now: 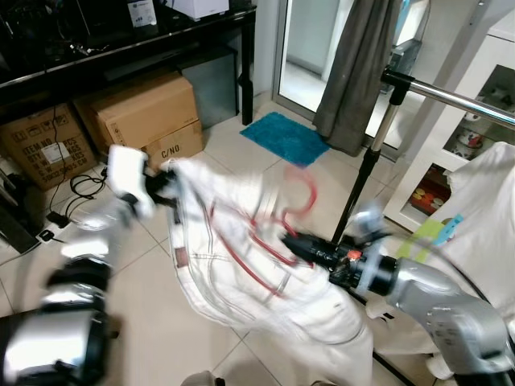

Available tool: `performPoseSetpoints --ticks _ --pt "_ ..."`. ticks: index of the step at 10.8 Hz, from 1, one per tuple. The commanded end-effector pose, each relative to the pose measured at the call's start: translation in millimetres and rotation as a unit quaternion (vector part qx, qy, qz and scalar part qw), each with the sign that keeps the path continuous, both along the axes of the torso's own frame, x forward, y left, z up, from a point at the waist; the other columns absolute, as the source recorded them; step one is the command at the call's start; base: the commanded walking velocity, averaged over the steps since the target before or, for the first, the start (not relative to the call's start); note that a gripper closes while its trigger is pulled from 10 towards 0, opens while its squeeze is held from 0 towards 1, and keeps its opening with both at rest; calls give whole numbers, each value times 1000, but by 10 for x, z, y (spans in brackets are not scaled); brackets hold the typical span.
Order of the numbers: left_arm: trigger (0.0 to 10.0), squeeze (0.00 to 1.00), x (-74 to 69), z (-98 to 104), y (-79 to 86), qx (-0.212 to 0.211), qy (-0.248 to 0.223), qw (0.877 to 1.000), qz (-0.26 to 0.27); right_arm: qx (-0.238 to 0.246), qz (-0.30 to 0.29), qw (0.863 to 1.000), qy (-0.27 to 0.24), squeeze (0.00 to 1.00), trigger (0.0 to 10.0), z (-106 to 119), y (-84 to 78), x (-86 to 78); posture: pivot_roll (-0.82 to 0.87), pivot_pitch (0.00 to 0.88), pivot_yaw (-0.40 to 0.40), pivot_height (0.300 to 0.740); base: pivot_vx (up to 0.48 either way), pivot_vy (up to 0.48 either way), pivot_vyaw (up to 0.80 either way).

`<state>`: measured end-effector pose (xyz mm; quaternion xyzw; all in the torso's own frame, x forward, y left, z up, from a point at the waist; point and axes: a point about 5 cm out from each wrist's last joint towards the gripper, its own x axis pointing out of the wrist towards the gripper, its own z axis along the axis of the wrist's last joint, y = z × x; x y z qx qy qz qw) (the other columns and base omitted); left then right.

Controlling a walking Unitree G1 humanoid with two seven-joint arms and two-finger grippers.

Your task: Hang hanger

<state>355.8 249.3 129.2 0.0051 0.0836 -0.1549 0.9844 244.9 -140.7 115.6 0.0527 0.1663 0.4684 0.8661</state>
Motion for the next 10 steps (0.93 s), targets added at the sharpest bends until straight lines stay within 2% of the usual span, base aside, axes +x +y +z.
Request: performPoseSetpoints --ticks 1,2,3,4,5,6,7,8,9,10 --pt "0 0 68 327 87 29 -47 998 -15 -101 6 993 -54 0 0 -8 -82 75 -95 0 49 740 0 0 0" --pt "0 0 71 429 119 25 -51 998 -37 -109 32 992 -52 0 0 -9 -100 41 -91 0 46 740 0 0 0" --pt "0 0 50 436 165 43 -27 996 -69 -89 90 991 -44 0 0 15 -83 -66 -87 0 43 740 0 0 0" --pt "0 0 54 402 283 81 -14 996 -29 -93 144 985 -31 0 0 -9 -82 -189 -89 0 44 740 0 0 0" --pt "0 0 61 421 317 100 -20 995 -13 -115 162 980 -29 0 0 -39 -94 -224 -89 0 44 740 0 0 0" --pt "0 0 54 430 103 124 -30 987 -96 -187 108 975 -46 0 0 -270 -172 -10 -89 0 44 740 0 0 0" --pt "0 0 44 340 -93 158 -16 975 -154 -157 44 985 -54 0 0 -303 -128 245 -94 0 47 740 0 0 0" --pt "0 0 39 192 -343 156 2 968 -194 -131 18 990 -51 0 0 -296 -42 363 -93 0 45 740 0 0 0" --pt "0 0 50 121 -487 151 4 968 -203 -133 31 989 -57 0 0 -253 46 323 -93 0 44 740 0 0 0" --pt "0 0 44 102 -591 139 5 966 -217 -191 55 978 -66 0 0 -285 77 275 -95 0 47 740 0 0 0"
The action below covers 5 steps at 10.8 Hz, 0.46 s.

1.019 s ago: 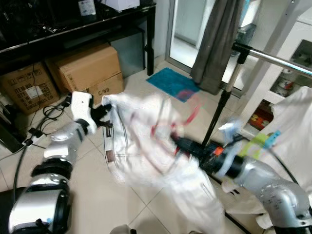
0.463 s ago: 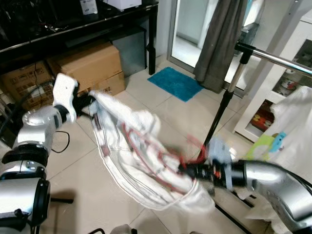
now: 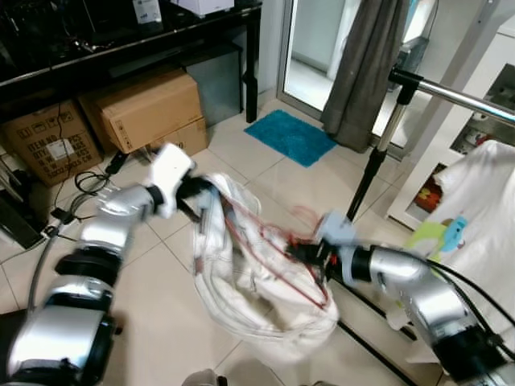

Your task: Hang hanger

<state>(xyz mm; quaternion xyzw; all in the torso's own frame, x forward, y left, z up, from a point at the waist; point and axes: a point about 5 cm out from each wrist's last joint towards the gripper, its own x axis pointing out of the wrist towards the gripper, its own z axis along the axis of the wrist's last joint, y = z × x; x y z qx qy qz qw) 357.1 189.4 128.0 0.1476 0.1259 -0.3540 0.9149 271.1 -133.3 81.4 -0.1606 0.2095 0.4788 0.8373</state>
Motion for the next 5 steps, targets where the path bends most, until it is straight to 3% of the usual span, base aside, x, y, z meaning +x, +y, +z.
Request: performPoseSetpoints --ticks 1,3,5 --pt "0 0 28 144 -42 -7 -23 1000 -13 -68 20 997 -17 0 0 -46 -44 -6 -98 0 50 740 0 0 0" --pt "0 0 87 241 142 12 -46 998 32 -73 61 995 -4 0 0 -67 -90 -88 -99 0 52 740 0 0 0" --pt "0 0 101 306 391 44 -56 994 80 -38 75 996 11 0 0 -90 -252 -146 -96 0 53 740 0 0 0"
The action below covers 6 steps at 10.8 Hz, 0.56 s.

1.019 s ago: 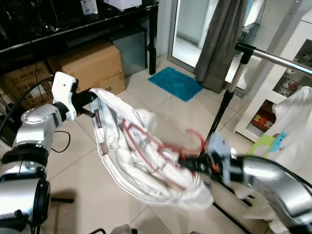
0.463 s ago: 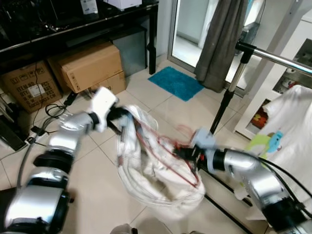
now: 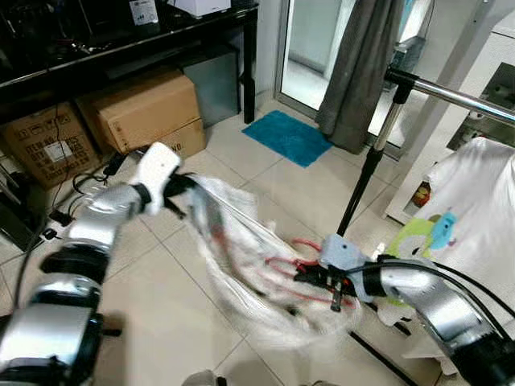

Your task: Hang hanger

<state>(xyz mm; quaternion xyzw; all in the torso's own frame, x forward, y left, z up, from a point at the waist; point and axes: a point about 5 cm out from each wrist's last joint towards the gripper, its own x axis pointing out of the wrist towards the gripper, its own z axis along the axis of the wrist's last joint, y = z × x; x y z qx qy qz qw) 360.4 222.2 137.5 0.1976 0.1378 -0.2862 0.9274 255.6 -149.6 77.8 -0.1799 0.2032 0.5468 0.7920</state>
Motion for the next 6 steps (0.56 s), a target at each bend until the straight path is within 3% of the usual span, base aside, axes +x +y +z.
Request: performPoseSetpoints --ticks 1,2,3,4,5,6 --pt "0 0 32 128 160 25 -26 999 29 33 -9 999 5 0 0 121 -85 5 -94 0 52 740 0 0 0" --pt "0 0 -2 42 232 29 -14 998 48 67 -4 998 4 0 0 260 -104 -8 -94 0 52 740 0 0 0" --pt "0 0 -29 -42 310 -10 -10 996 91 82 3 997 11 0 0 327 -145 -33 -98 0 50 740 0 0 0" --pt "0 0 -56 -110 369 -77 -9 988 136 128 -4 992 21 0 0 395 -168 -41 -102 0 48 740 0 0 0" --pt "0 0 -75 -151 377 -96 -8 985 146 157 -19 987 25 0 0 426 -178 -27 -104 0 48 740 0 0 0" --pt "0 0 -161 -340 165 -113 24 989 90 256 -156 954 22 0 0 457 -225 182 -105 0 47 740 0 0 0"
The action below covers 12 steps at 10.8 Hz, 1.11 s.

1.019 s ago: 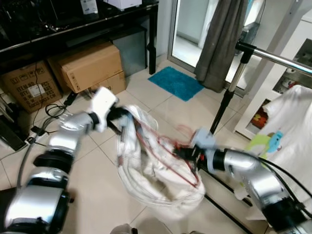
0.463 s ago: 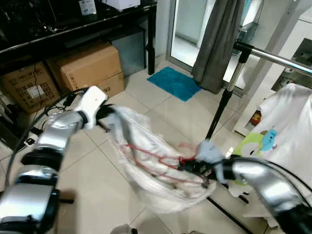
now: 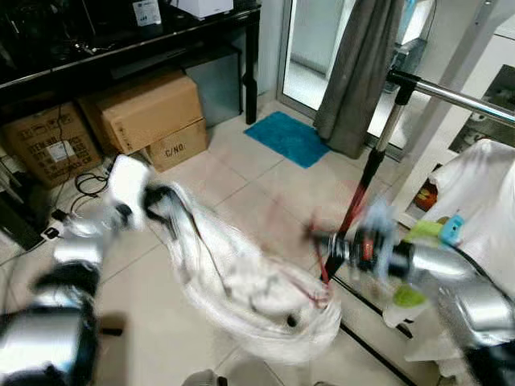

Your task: Hang hanger

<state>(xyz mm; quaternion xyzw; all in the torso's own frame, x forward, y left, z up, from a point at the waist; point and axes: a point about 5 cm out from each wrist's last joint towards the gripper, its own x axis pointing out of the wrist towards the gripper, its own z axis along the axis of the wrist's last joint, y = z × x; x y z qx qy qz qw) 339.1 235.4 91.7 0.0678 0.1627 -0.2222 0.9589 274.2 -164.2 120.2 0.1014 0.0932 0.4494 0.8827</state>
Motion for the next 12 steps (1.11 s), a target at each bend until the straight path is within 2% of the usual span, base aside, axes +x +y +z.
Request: performPoseSetpoints --ticks 1,2,3,4,5,6,7,8,9,10,12 --pt "0 0 -2 8 -154 -9 -7 999 -33 78 -79 994 7 0 0 114 -65 111 -107 0 49 740 0 0 0" --pt "0 0 -83 -87 -426 -14 -7 997 -78 172 -121 977 28 0 0 149 24 122 -102 0 48 740 0 0 0" --pt "0 0 -119 -111 -584 -14 -20 995 -93 201 -155 966 45 0 0 103 79 123 -98 0 48 740 0 0 0" --pt "0 0 -170 -107 -746 -41 -38 994 -91 199 -233 950 59 0 0 -6 87 143 -90 0 51 740 0 0 0" --pt "0 0 -237 -146 -785 -62 -40 995 -71 152 -281 946 49 0 0 -77 76 135 -84 0 57 740 0 0 0" --pt "0 0 -330 -211 -750 -74 -32 996 -49 62 -277 956 72 0 6706 -195 89 85 -82 0 58 740 0 0 0" --pt "10000 0 -472 -263 -684 -85 -26 996 -22 -62 -259 961 74 0 10000 -391 66 -12 -76 0 58 740 0 0 0" --pt "10000 0 -595 -318 -621 -79 -18 997 5 -162 -311 936 43 0 10000 -536 -79 -39 -71 0 36 740 0 0 -800" --pt "10000 0 -608 -327 -596 -74 -17 997 23 -205 -359 910 18 0 10000 -565 -168 -24 -77 0 35 740 0 0 -800" --pt "10000 0 -569 -257 -552 -55 -34 997 38 -220 -406 886 51 0 10000 -685 -236 -75 -79 0 36 740 0 0 -750" --pt "10000 0 -601 -180 -561 -44 -46 997 36 -185 -405 890 98 0 10000 -805 -266 -172 -47 0 21 740 0 0 -753"
